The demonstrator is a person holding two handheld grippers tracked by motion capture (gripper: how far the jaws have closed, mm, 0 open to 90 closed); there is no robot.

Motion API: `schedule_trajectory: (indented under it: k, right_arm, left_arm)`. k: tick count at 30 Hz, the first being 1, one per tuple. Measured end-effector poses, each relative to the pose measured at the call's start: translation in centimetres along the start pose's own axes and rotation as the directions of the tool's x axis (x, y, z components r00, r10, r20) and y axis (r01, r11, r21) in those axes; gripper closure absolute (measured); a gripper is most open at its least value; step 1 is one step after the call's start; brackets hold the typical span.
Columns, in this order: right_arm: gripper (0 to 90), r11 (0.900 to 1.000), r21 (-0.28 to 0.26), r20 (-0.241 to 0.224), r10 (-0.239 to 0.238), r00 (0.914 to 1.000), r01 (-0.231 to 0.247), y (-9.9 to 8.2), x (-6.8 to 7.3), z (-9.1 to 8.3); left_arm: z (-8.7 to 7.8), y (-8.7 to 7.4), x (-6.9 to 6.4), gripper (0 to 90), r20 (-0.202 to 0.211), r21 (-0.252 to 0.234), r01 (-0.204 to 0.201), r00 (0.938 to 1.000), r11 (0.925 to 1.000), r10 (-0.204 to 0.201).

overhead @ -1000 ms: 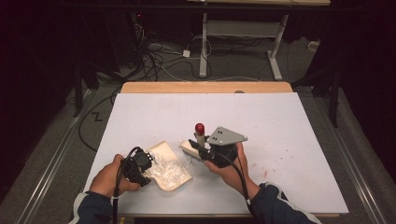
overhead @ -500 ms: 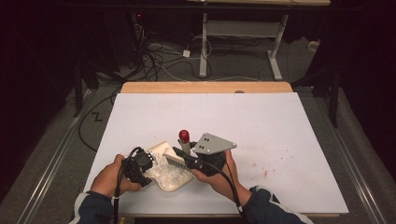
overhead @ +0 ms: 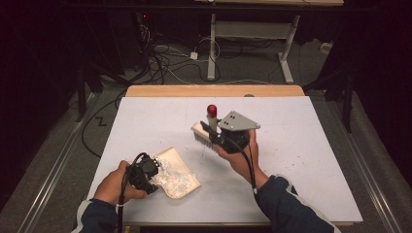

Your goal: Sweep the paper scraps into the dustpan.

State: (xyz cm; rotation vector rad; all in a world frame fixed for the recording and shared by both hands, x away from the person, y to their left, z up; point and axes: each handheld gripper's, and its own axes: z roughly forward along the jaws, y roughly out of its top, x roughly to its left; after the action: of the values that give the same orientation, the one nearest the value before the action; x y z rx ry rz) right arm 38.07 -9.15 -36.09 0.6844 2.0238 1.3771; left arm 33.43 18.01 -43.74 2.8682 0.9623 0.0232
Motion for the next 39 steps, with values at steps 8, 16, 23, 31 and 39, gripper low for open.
schedule_trajectory:
  k: [8, 16, 23, 31, 39]
  right_arm:
    - [71.0, 0.9980, 0.062, 0.097, 0.008, 0.9952, -0.014, -1.8, -3.3, 3.1]
    - [70.9, 0.9978, 0.065, 0.057, 0.005, 0.9983, -0.008, -2.7, -2.5, 4.6]
    - [70.8, 0.9994, 0.034, -0.087, 0.006, 0.9962, -0.003, -2.5, -0.5, 4.6]
    - [70.9, 0.9990, 0.003, -0.216, 0.044, 0.9754, -0.044, -2.1, 1.7, 4.1]
    - [70.9, 0.9976, -0.009, -0.326, 0.062, 0.9432, -0.069, -1.1, 4.6, 3.6]
  left_arm:
    - [0.3, 0.2, 0.1, 62.7, 0.005, 0.004, -0.002, 1.0000, 1.0000, 0.002]
    - [0.2, 0.0, 0.4, 62.6, -0.002, -0.014, 0.011, 0.9999, 0.9998, -0.011]
    - [0.1, -0.1, 0.9, 62.6, -0.002, -0.026, 0.031, 0.9995, 0.9992, -0.031]
    - [0.4, 0.0, 2.1, 62.6, 0.016, -0.039, 0.071, 0.9974, 0.9967, -0.071]
    - [0.5, 0.5, 2.1, 62.6, 0.012, -0.043, 0.069, 0.9976, 0.9967, -0.069]
